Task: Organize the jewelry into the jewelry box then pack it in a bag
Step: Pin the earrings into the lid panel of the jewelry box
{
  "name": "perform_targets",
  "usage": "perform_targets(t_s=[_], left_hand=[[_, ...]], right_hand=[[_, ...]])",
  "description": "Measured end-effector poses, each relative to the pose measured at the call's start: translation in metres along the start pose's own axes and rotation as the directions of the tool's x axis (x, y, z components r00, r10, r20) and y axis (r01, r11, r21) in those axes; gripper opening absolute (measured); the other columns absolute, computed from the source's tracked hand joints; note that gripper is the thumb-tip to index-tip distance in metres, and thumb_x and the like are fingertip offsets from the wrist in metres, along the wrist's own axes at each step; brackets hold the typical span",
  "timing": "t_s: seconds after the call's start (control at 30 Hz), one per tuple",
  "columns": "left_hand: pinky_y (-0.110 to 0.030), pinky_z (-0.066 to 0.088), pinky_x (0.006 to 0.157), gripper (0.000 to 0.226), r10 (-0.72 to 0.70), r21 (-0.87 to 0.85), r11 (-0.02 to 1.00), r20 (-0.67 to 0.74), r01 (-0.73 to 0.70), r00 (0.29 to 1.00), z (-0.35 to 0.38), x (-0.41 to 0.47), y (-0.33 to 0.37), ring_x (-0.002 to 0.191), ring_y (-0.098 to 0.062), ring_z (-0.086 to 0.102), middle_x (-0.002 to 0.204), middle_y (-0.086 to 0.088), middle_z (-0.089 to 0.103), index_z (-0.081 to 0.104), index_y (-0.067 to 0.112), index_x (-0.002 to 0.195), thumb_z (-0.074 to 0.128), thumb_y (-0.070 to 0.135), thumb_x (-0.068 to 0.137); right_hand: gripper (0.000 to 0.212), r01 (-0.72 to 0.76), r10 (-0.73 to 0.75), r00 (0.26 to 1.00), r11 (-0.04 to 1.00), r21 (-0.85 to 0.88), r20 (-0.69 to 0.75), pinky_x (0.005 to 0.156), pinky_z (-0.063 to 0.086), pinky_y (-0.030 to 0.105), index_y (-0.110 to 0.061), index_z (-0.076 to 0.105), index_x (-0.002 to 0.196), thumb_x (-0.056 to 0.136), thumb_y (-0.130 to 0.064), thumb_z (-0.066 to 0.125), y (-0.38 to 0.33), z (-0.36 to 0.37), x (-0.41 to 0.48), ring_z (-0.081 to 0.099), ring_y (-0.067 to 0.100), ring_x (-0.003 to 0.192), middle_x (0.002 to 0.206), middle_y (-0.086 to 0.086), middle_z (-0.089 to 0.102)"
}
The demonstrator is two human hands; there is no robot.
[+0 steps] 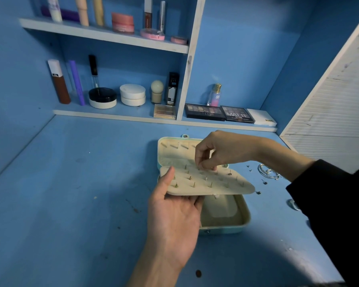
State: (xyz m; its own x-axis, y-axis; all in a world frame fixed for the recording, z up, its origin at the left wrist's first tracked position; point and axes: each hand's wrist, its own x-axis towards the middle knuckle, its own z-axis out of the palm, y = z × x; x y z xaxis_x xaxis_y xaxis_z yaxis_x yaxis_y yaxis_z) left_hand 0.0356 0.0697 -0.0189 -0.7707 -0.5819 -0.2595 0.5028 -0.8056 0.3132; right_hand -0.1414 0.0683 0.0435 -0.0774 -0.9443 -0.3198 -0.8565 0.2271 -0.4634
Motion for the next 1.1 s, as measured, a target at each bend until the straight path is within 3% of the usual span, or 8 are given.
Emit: perform_targets(t_s=[0.53, 0.8, 1.1], left_hand=[[-0.039, 0.036, 0.108, 0.044, 0.017, 0.022, 1.0, 0.005, -0.017, 1.0, 0.001, 0.0, -0.001, 0.121, -0.024, 0.056, 0.122, -0.01, 0.065, 0.057, 0.016, 0.129, 0.048, 0.033, 0.09], [-0.036, 0.04, 0.104, 0.043, 0.033, 0.05, 0.998, -0.013, -0.032, 0.999, 0.001, -0.001, -0.002, 0.119, -0.023, 0.057, 0.119, -0.009, 0.067, 0.058, 0.016, 0.128, 0.047, 0.036, 0.091], [-0.036, 0.038, 0.107, 0.043, 0.043, 0.08, 0.996, -0.014, -0.042, 0.999, 0.002, 0.0, -0.004, 0.118, -0.021, 0.058, 0.118, -0.008, 0.068, 0.059, 0.017, 0.127, 0.046, 0.039, 0.093]], right_hand=[[0.013, -0.005, 0.009, 0.999, 0.997, -0.082, 0.049, 0.056, 0.042, 0.008, -0.017, 0.069, 0.082, 0.082, -0.006, 0.062, -0.006, -0.003, 0.004, 0.059, 0.005, 0.059, 0.078, -0.001, 0.069], [0.009, -0.036, 0.043, 0.996, 0.994, -0.099, 0.073, 0.059, 0.047, 0.017, -0.012, 0.071, 0.083, 0.081, -0.011, 0.063, -0.005, -0.003, 0.009, 0.055, 0.007, 0.059, 0.08, 0.008, 0.07], [0.012, -0.133, 0.136, 0.987, 0.99, -0.04, 0.087, 0.048, 0.04, 0.013, -0.005, 0.07, 0.078, 0.081, -0.012, 0.061, -0.009, -0.002, 0.009, 0.05, 0.006, 0.05, 0.061, -0.002, 0.059]])
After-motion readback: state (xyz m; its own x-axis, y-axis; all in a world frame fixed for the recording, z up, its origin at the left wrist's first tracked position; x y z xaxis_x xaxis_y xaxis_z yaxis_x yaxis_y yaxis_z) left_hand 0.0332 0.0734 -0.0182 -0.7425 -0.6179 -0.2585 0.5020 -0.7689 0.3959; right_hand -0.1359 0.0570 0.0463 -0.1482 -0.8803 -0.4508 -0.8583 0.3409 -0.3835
